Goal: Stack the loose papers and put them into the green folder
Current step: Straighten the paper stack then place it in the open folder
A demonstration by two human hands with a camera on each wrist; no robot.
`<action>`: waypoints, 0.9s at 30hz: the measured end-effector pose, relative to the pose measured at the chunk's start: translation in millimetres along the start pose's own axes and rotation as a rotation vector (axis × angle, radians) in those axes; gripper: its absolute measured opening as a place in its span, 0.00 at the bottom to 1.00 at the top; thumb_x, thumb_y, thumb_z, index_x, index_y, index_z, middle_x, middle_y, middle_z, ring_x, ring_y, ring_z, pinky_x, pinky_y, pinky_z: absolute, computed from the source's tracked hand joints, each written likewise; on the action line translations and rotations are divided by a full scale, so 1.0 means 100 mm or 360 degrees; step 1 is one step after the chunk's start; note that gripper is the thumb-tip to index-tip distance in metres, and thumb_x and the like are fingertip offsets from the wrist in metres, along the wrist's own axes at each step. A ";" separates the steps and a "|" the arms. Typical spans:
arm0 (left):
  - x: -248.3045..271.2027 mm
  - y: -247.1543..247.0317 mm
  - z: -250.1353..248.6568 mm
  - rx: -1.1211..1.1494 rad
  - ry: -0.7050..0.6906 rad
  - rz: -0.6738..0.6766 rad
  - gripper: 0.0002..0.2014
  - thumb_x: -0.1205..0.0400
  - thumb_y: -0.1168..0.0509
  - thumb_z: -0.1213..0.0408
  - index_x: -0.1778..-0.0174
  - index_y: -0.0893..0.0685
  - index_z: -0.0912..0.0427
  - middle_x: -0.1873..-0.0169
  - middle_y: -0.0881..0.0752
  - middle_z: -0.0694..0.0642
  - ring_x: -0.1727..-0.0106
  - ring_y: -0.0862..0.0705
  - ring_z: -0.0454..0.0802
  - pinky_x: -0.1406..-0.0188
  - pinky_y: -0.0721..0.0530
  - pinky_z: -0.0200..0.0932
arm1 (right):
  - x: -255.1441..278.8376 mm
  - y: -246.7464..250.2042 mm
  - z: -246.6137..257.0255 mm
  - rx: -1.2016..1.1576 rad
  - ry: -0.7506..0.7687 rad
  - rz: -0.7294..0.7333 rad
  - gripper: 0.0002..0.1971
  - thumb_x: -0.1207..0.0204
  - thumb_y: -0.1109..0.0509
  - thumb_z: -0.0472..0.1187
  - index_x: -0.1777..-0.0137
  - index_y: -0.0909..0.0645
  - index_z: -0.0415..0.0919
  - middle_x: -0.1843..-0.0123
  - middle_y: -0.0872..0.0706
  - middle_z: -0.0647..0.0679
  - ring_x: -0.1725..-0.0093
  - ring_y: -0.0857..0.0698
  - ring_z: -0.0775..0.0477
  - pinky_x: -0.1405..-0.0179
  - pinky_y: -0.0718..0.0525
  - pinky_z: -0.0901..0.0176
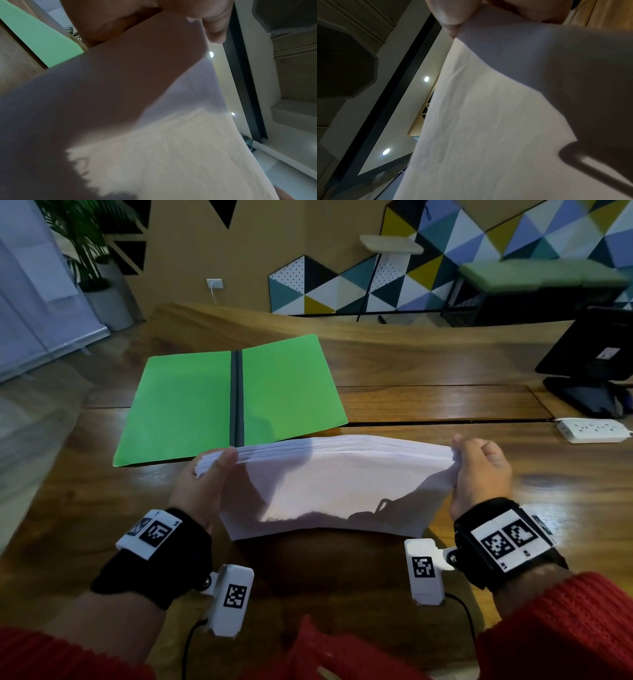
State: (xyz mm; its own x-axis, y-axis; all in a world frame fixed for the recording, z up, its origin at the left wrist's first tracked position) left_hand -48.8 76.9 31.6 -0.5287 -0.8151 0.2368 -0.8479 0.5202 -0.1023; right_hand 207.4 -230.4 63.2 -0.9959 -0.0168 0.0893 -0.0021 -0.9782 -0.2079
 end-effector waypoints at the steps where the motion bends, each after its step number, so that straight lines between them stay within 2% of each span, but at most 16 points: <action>1: 0.02 -0.02 -0.03 0.0012 -0.0044 0.0007 0.17 0.37 0.26 0.50 0.60 0.18 0.57 0.60 0.15 0.59 0.48 0.20 0.58 0.42 0.23 0.55 | 0.00 0.00 0.00 0.0000 -0.0001 -0.0001 0.18 0.25 0.33 0.33 0.74 0.32 0.47 0.72 0.26 0.53 0.73 0.25 0.62 0.68 0.25 0.72; 3: 0.03 -0.01 -0.06 0.0040 -0.0085 -0.0048 0.11 0.34 0.26 0.55 0.62 0.17 0.56 0.66 0.14 0.54 0.51 0.19 0.57 0.50 0.20 0.48 | 0.01 -0.01 0.01 0.0015 0.0014 0.0001 0.17 0.25 0.34 0.33 0.72 0.32 0.47 0.71 0.26 0.53 0.73 0.26 0.61 0.69 0.25 0.72; 5: 0.03 -0.03 -0.06 0.0105 -0.0093 0.0018 0.15 0.37 0.25 0.54 0.61 0.17 0.57 0.71 0.11 0.50 0.56 0.16 0.55 0.60 0.16 0.41 | 0.02 -0.02 0.06 0.0042 0.0050 0.0021 0.16 0.24 0.35 0.32 0.70 0.31 0.48 0.71 0.26 0.53 0.76 0.25 0.64 0.71 0.24 0.73; 7: 0.06 -0.08 -0.12 -0.0012 -0.0163 0.0126 0.27 0.45 0.20 0.49 0.56 0.18 0.60 0.75 0.09 0.44 0.64 0.12 0.42 0.69 0.16 0.30 | 0.04 -0.06 0.14 0.0114 0.0100 0.0067 0.14 0.24 0.35 0.32 0.68 0.28 0.49 0.68 0.25 0.53 0.77 0.23 0.66 0.69 0.23 0.71; 8: 0.10 -0.11 -0.16 -0.0128 -0.0225 0.0153 0.26 0.44 0.19 0.52 0.56 0.18 0.61 0.77 0.11 0.38 0.69 0.13 0.34 0.72 0.18 0.24 | 0.07 -0.10 0.19 0.0192 0.0133 0.0114 0.13 0.24 0.34 0.34 0.66 0.26 0.51 0.66 0.24 0.54 0.74 0.22 0.67 0.64 0.22 0.68; 10: 0.20 -0.18 -0.25 -0.0391 -0.0295 0.0109 0.08 0.32 0.25 0.69 0.63 0.18 0.59 0.84 0.16 0.32 0.73 0.15 0.31 0.76 0.22 0.19 | 0.16 -0.20 0.32 0.0552 0.0294 0.0223 0.08 0.27 0.30 0.42 0.63 0.22 0.58 0.57 0.21 0.60 0.54 0.21 0.61 0.47 0.22 0.53; 11: 0.26 -0.24 -0.32 -0.0453 -0.0354 0.0114 0.08 0.30 0.28 0.73 0.68 0.19 0.56 0.85 0.17 0.32 0.74 0.16 0.32 0.77 0.22 0.20 | 0.24 -0.28 0.42 0.0894 0.0461 0.0288 0.06 0.31 0.28 0.49 0.59 0.22 0.61 0.47 0.23 0.64 0.41 0.25 0.56 0.37 0.28 0.45; 12: 0.33 -0.34 -0.40 -0.0464 -0.0430 0.0164 0.11 0.29 0.29 0.74 0.70 0.19 0.54 0.86 0.17 0.33 0.76 0.16 0.32 0.78 0.23 0.20 | 0.37 -0.42 0.52 0.1269 0.0681 0.0402 0.11 0.36 0.28 0.56 0.53 0.22 0.65 0.39 0.27 0.68 0.31 0.32 0.52 0.31 0.37 0.40; 14: 0.51 -0.52 -0.63 -0.0405 -0.0631 0.0263 0.11 0.32 0.26 0.72 0.73 0.15 0.51 0.83 0.15 0.37 0.79 0.19 0.34 0.79 0.23 0.24 | 0.72 -0.80 0.63 0.1677 0.1178 0.0768 0.27 0.43 0.35 0.66 0.41 0.25 0.66 0.32 0.34 0.67 0.24 0.42 0.51 0.31 0.48 0.40; 15: 0.61 -0.62 -0.77 -0.0421 -0.0747 0.0345 0.07 0.34 0.24 0.67 0.73 0.13 0.51 0.81 0.13 0.38 0.79 0.19 0.35 0.78 0.23 0.26 | 0.88 -0.96 0.65 0.1713 0.1314 0.0959 0.29 0.42 0.37 0.67 0.38 0.27 0.66 0.32 0.31 0.66 0.24 0.41 0.50 0.31 0.48 0.39; 17: 0.80 -0.81 -1.00 -0.0549 -0.0956 0.0530 0.05 0.35 0.24 0.63 0.72 0.11 0.48 0.76 0.13 0.37 0.76 0.18 0.36 0.76 0.24 0.26 | 1.07 -1.16 0.65 0.1657 0.1428 0.1217 0.22 0.36 0.38 0.63 0.40 0.29 0.62 0.43 0.17 0.62 0.34 0.24 0.51 0.33 0.38 0.37; 18: 0.85 -0.87 -1.08 -0.0641 -0.1021 0.0571 0.07 0.34 0.23 0.63 0.73 0.12 0.45 0.75 0.13 0.35 0.75 0.17 0.36 0.75 0.24 0.26 | 1.12 -1.20 0.67 0.1614 0.1462 0.1257 0.17 0.33 0.38 0.59 0.44 0.28 0.59 0.57 0.14 0.63 0.48 0.17 0.54 0.39 0.30 0.40; 20: 0.80 -0.84 -1.14 -0.0716 -0.0993 0.0531 0.08 0.36 0.22 0.59 0.74 0.13 0.43 0.74 0.11 0.36 0.72 0.15 0.37 0.73 0.19 0.29 | 1.10 -1.20 0.72 0.1467 0.1398 0.1264 0.08 0.30 0.35 0.55 0.54 0.24 0.55 0.75 0.22 0.64 0.68 0.23 0.57 0.56 0.25 0.54; 23: 0.58 -0.66 -1.05 -0.0946 -0.0846 0.0404 0.09 0.41 0.26 0.49 0.67 0.13 0.44 0.75 0.10 0.47 0.73 0.16 0.42 0.71 0.15 0.45 | 0.87 -1.06 0.76 0.0928 0.0903 0.1222 0.07 0.34 0.25 0.44 0.69 0.20 0.53 0.77 0.20 0.54 0.75 0.24 0.60 0.72 0.25 0.68; 25: 0.45 -0.52 -0.98 -0.1081 -0.0716 0.0367 0.07 0.38 0.22 0.54 0.78 0.14 0.43 0.83 0.14 0.41 0.79 0.19 0.38 0.79 0.19 0.36 | 0.77 -0.96 0.82 0.0604 0.0715 0.1217 0.08 0.37 0.22 0.38 0.71 0.16 0.52 0.77 0.17 0.58 0.77 0.24 0.63 0.76 0.25 0.73; 27: 0.38 -0.38 -0.99 -0.0941 -0.0625 0.0284 0.08 0.40 0.21 0.60 0.78 0.14 0.47 0.81 0.12 0.48 0.76 0.14 0.46 0.76 0.16 0.37 | 0.73 -0.90 0.82 0.0418 0.0557 0.1250 0.07 0.39 0.23 0.39 0.68 0.13 0.54 0.74 0.13 0.62 0.75 0.19 0.64 0.74 0.20 0.72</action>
State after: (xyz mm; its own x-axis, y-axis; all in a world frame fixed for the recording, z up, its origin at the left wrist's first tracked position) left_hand -32.6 51.0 140.6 -0.7262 -0.6786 -0.1102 -0.6430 0.6138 0.4581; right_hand 142.1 -160.4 168.2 -0.6725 -0.6785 -0.2956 0.6691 -0.7281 0.1491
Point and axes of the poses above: each hand's wrist, its own x-axis away from the middle knuckle, its own y-axis out of the back of the hand, z = x × y, the point moved 10 cm from there along -x, towards the middle knuckle
